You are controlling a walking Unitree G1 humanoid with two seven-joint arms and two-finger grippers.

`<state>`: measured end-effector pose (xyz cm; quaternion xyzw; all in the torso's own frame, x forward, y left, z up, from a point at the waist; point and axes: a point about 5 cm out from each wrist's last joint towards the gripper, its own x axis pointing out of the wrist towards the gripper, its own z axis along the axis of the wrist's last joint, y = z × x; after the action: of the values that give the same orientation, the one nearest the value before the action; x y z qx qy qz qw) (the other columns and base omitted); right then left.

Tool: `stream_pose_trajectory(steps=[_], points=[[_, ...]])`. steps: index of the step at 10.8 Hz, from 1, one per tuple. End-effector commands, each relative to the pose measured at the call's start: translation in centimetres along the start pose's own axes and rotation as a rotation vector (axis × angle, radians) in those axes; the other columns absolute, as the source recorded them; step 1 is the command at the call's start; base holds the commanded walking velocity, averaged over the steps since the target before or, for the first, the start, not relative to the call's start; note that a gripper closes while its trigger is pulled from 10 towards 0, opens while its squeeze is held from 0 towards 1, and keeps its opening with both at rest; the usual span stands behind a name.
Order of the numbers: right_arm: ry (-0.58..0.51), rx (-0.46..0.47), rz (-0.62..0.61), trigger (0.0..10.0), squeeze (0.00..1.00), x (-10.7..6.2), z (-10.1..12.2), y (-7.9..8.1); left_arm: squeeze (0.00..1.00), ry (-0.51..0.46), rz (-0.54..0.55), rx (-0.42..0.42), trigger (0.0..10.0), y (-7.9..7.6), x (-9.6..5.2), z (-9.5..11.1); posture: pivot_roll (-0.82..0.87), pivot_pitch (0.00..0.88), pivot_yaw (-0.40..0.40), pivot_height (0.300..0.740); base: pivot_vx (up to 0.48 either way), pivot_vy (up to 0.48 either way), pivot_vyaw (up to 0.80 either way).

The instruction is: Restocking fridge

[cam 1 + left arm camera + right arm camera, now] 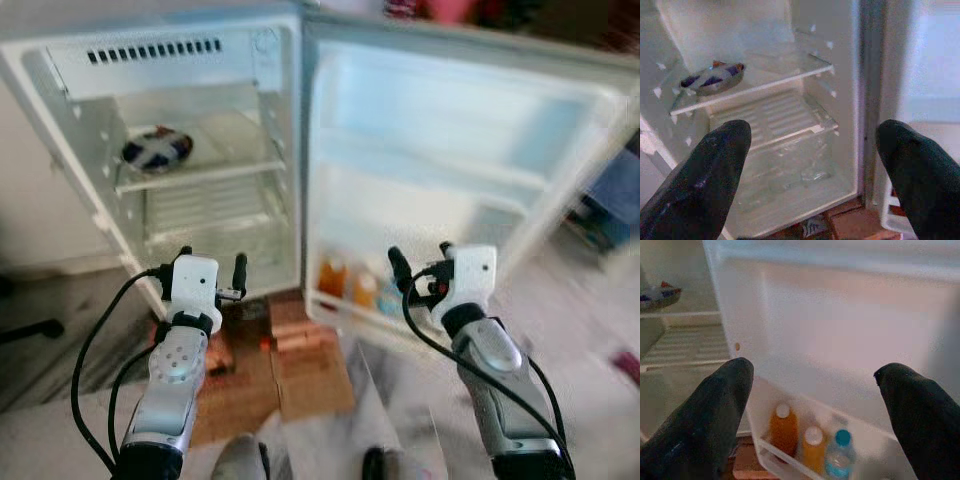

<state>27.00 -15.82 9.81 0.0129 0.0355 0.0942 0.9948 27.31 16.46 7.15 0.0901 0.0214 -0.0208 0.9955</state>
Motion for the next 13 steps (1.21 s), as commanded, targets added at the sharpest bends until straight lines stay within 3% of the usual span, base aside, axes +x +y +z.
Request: stream_pose_trajectory(steps=[1, 2, 5, 8, 10, 13], points=[[-0.019, -0.017, -0.023, 10.0, 0.0, 0.0, 0.4, -0.4, 0.0, -0.009, -0.003, 0.004, 10.0, 0.0, 0.0, 0.3, 0.06, 0.0, 0.008, 0.74, 0.0, 0.0, 0.0], [-0.035, -0.059, -0.089, 10.0, 0.0, 0.2, 0.8, -1.1, 0.0, -0.012, 0.001, 0.017, 10.0, 0.2, -0.1, 0.3, 0.06, 0.0, 0.007, 0.74, 0.0, 0.0, 0.0], [-0.09, -0.036, -0.156, 10.0, 0.0, 0.7, 1.9, -1.5, 0.0, 0.002, -0.002, 0.007, 10.0, 0.6, -0.5, 0.0, 0.06, 0.0, 0.01, 0.74, 0.096, 0.0, 0.0], [-0.078, -0.038, -0.198, 10.0, 0.0, 0.4, 1.4, -2.1, 0.0, 0.026, -0.013, -0.003, 10.0, 0.3, -0.9, -0.6, 0.06, 0.0, 0.0, 0.74, 0.0, 0.0, 0.0], [-0.098, -0.019, -0.194, 10.0, 0.0, 1.1, 1.9, -2.0, 0.0, -0.008, -0.028, 0.002, 10.0, -0.2, -0.3, 0.1, 0.06, 0.0, 0.002, 0.74, 0.0, 0.0, 0.0], [-0.122, -0.034, -0.171, 10.0, 0.0, 1.8, 2.7, -1.9, 0.0, -0.037, -0.032, 0.004, 10.0, -0.3, 0.3, 0.9, 0.06, 0.0, 0.0, 0.74, 0.279, -0.389, 0.0]])
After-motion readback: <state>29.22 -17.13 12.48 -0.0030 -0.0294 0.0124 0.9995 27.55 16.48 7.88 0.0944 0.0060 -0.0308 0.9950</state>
